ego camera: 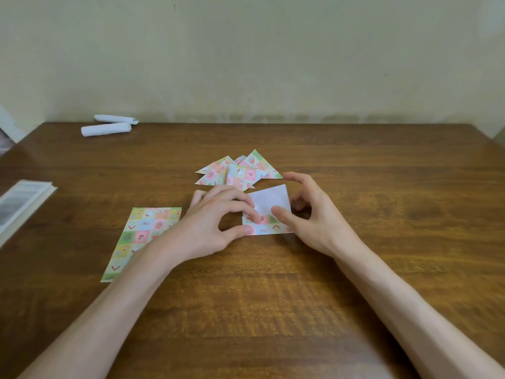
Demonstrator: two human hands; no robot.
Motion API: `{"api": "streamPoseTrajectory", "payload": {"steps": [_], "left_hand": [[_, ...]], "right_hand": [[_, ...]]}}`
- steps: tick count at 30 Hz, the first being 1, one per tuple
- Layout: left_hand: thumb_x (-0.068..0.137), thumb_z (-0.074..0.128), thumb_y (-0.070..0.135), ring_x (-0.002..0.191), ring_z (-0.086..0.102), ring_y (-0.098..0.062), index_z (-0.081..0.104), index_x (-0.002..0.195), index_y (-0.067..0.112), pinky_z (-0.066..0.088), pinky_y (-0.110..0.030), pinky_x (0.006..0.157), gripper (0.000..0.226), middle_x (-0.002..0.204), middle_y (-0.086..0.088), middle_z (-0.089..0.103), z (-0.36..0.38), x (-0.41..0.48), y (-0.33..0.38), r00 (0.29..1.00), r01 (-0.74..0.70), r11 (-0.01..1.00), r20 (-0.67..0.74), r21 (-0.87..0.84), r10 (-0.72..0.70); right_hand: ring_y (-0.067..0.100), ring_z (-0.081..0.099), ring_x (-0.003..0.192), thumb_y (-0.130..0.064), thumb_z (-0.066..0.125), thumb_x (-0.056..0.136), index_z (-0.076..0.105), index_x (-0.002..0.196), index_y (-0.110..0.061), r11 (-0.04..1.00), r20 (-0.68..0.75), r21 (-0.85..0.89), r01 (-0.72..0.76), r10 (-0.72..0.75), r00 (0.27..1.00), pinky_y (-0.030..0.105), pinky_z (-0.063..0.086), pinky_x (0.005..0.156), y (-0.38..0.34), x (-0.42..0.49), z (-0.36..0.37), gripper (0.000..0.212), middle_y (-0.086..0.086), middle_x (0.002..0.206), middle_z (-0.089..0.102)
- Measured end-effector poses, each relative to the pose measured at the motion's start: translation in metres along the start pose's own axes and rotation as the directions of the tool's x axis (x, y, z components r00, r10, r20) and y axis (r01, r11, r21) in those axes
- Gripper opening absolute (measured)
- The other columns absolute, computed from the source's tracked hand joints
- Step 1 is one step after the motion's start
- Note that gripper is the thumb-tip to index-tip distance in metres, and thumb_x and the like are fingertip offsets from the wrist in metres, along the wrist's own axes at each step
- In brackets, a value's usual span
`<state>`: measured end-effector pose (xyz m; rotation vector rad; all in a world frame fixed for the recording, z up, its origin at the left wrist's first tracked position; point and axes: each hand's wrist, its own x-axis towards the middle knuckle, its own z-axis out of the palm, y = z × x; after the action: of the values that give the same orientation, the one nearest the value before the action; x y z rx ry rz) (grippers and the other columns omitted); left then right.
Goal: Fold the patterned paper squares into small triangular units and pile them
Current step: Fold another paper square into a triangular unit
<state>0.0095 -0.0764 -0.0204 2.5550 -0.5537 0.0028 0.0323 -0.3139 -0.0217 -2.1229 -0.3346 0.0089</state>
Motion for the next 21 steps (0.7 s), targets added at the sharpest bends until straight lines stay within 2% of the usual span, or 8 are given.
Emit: {"api": "streamPoseTrajectory", "payload": {"steps": [2, 4, 7, 12, 15, 16, 18, 21], "left_hand": [[0.096, 0.068, 0.043, 0.139, 0.031, 0.007, 0.070, 0.110, 0.052, 0.019, -0.031, 0.104, 0.017, 0.128, 0.035, 0.053, -0.001, -0.002, -0.002, 0.999, -0.033, 0.999, 0.011, 0.001, 0.033], [0.099, 0.067, 0.037, 0.142, 0.029, 0.006, 0.071, 0.113, 0.052, 0.018, -0.031, 0.107, 0.021, 0.131, 0.035, 0.054, -0.001, -0.003, -0.003, 0.998, -0.056, 0.998, 0.009, 0.015, 0.056], [0.099, 0.067, 0.032, 0.139, 0.033, 0.003, 0.073, 0.110, 0.053, 0.022, -0.034, 0.108, 0.024, 0.130, 0.029, 0.054, 0.002, -0.005, -0.001, 0.994, -0.087, 0.995, -0.065, 0.056, 0.091], [0.098, 0.062, 0.047, 0.124, 0.044, -0.001, 0.075, 0.109, 0.052, 0.028, -0.032, 0.105, 0.018, 0.120, 0.024, 0.052, 0.006, -0.007, 0.006, 0.973, -0.118, 0.980, -0.178, 0.161, 0.146], [0.096, 0.060, 0.052, 0.108, 0.047, -0.004, 0.075, 0.113, 0.049, 0.034, -0.030, 0.098, 0.022, 0.113, 0.022, 0.052, 0.007, -0.006, 0.007, 0.969, -0.119, 0.972, -0.190, 0.202, 0.158], [0.095, 0.060, 0.050, 0.103, 0.047, -0.005, 0.075, 0.113, 0.048, 0.036, -0.031, 0.094, 0.023, 0.111, 0.021, 0.052, 0.007, -0.006, 0.007, 0.969, -0.113, 0.973, -0.193, 0.203, 0.153], [0.094, 0.062, 0.046, 0.099, 0.049, -0.006, 0.075, 0.113, 0.045, 0.042, -0.035, 0.089, 0.023, 0.106, 0.021, 0.056, 0.009, -0.005, 0.007, 0.970, -0.099, 0.976, -0.199, 0.194, 0.138], [0.095, 0.063, 0.043, 0.103, 0.053, -0.004, 0.075, 0.114, 0.046, 0.045, -0.039, 0.086, 0.022, 0.106, 0.023, 0.061, 0.011, -0.004, 0.009, 0.974, -0.086, 0.984, -0.192, 0.159, 0.117]], "right_hand": [[0.005, 0.059, 0.072, -0.027, 0.074, 0.091, 0.050, 0.138, -0.037, 0.999, -0.029, 0.034, 0.018, -0.017, 0.999, 0.024, 0.048, 0.078, 0.001, 0.001, -0.004, 0.054, -0.007, 0.081, 0.065], [0.007, 0.056, 0.065, -0.015, 0.069, 0.092, 0.051, 0.136, -0.037, 0.999, -0.030, 0.004, 0.045, -0.045, 0.999, 0.023, 0.045, 0.072, -0.001, 0.001, -0.007, 0.052, -0.007, 0.075, 0.063], [0.008, 0.057, 0.062, -0.013, 0.065, 0.089, 0.056, 0.128, -0.042, 0.999, 0.021, -0.030, 0.042, -0.041, 0.999, 0.021, 0.044, 0.068, -0.004, -0.001, -0.010, 0.049, -0.003, 0.075, 0.064], [0.006, 0.058, 0.059, -0.014, 0.066, 0.086, 0.073, 0.100, -0.037, 0.997, 0.102, -0.055, 0.048, -0.043, 0.994, 0.025, 0.049, 0.064, -0.011, -0.004, -0.013, 0.028, -0.003, 0.086, 0.074], [0.018, 0.063, 0.060, -0.015, 0.068, 0.088, 0.076, 0.096, -0.031, 0.999, 0.189, 0.023, 0.027, -0.031, 0.982, 0.029, 0.050, 0.064, -0.017, -0.007, -0.018, 0.020, 0.007, 0.075, 0.073], [0.023, 0.065, 0.062, -0.014, 0.068, 0.089, 0.077, 0.097, -0.030, 0.998, 0.230, 0.049, 0.036, -0.046, 0.972, 0.031, 0.052, 0.065, -0.019, -0.007, -0.020, 0.020, 0.008, 0.076, 0.074], [0.021, 0.068, 0.066, -0.007, 0.068, 0.088, 0.077, 0.101, -0.025, 0.993, 0.307, 0.103, 0.061, -0.090, 0.947, 0.030, 0.054, 0.068, -0.021, -0.009, -0.022, 0.024, 0.006, 0.084, 0.076], [0.013, 0.067, 0.073, 0.003, 0.064, 0.084, 0.073, 0.113, -0.026, 0.985, 0.306, 0.067, 0.157, -0.170, 0.937, 0.019, 0.048, 0.069, -0.015, -0.008, -0.023, 0.042, -0.003, 0.087, 0.073]]}}
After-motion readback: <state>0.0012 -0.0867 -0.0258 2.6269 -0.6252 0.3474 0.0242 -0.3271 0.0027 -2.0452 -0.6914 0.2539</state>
